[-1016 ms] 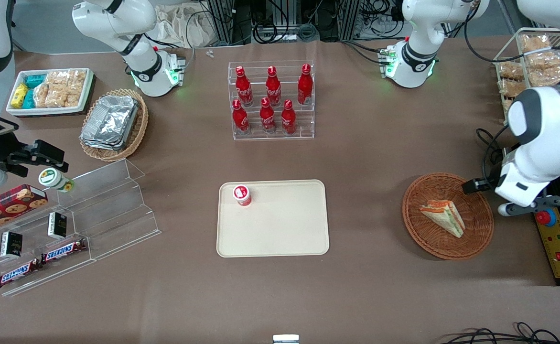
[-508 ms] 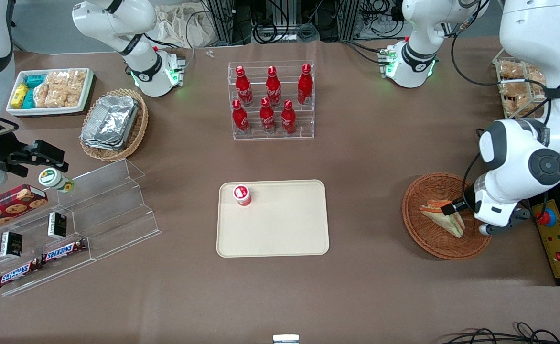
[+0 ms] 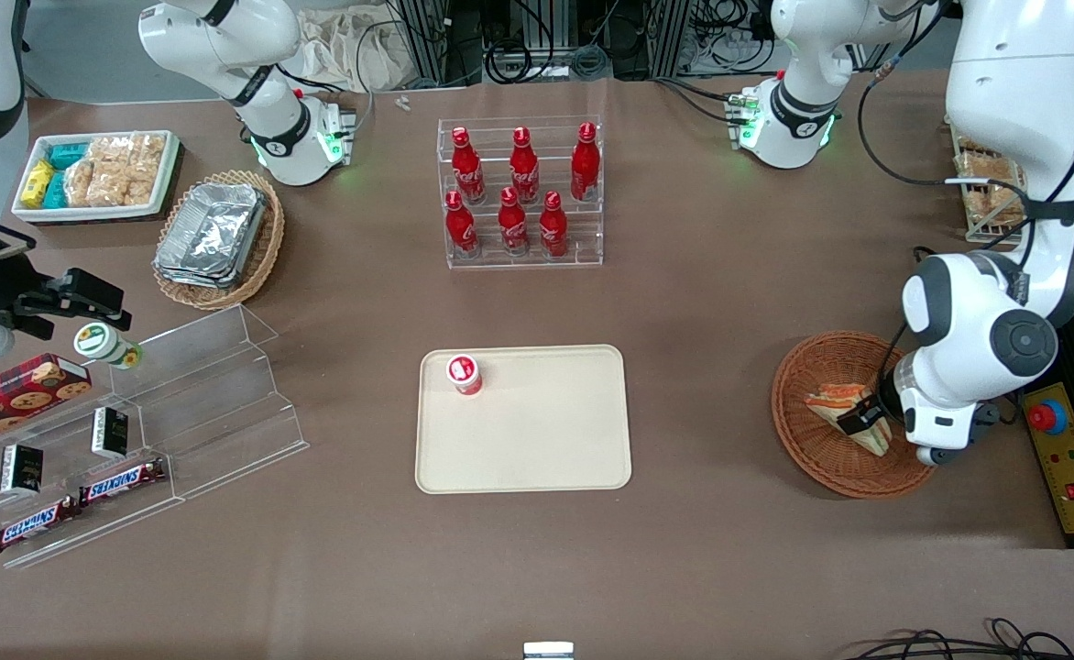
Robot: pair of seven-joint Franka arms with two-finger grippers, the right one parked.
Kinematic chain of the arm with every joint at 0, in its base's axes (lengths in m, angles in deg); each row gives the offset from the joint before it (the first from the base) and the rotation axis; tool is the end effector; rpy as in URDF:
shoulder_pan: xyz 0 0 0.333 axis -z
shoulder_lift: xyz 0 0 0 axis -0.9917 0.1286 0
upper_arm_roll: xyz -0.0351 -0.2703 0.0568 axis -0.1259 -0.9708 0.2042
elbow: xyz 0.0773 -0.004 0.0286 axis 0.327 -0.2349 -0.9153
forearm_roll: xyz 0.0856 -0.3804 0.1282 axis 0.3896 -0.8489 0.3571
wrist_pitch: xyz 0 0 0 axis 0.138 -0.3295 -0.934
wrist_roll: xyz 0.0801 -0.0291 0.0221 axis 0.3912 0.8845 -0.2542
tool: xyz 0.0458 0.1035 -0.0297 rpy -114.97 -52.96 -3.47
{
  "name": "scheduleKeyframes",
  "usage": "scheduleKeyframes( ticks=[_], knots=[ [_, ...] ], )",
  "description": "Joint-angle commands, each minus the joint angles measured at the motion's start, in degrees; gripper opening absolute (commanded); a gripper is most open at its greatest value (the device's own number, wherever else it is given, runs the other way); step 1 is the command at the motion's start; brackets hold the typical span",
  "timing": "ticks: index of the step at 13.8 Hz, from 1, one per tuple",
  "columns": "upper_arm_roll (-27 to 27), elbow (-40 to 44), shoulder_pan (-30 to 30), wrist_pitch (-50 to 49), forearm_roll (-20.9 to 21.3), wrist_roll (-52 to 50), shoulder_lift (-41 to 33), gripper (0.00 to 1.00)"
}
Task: Place sandwich from basket to tray
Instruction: 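Lower the open left gripper over the wrapped sandwich in the basket, then close the left gripper on the sandwich and lift it from the basket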
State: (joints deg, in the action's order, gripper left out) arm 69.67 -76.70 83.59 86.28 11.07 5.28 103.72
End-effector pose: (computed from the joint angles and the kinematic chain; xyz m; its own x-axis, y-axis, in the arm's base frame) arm 0.6250 -0.0065 0.2084 0.8139 0.5803 -0.0275 0.5804 -0.8143 -0.0064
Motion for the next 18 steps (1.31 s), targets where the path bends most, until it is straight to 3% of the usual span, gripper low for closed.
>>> scheduleKeyframes(
  ticks=[1,4,5,9,10,13,18],
  knots=[
    [0.0,0.78,-0.1,1.32,-0.38,-1.79,1.92,0.99],
    [0.09,-0.01,-0.45,1.59,0.15,-1.88,1.83,0.92],
    [0.09,-0.1,-0.54,1.5,0.15,-1.88,1.74,0.81],
    [0.09,-0.01,-0.63,0.53,0.15,-1.79,1.04,0.06],
    [0.18,0.34,-0.63,-0.69,0.15,-1.79,0.6,0.0],
    [0.09,3.14,-0.45,-6.73,0.06,-4.5,-1.94,0.0],
    [-0.17,22.0,0.08,-35.97,-0.55,-3.99,-5.55,0.0]
  ],
)
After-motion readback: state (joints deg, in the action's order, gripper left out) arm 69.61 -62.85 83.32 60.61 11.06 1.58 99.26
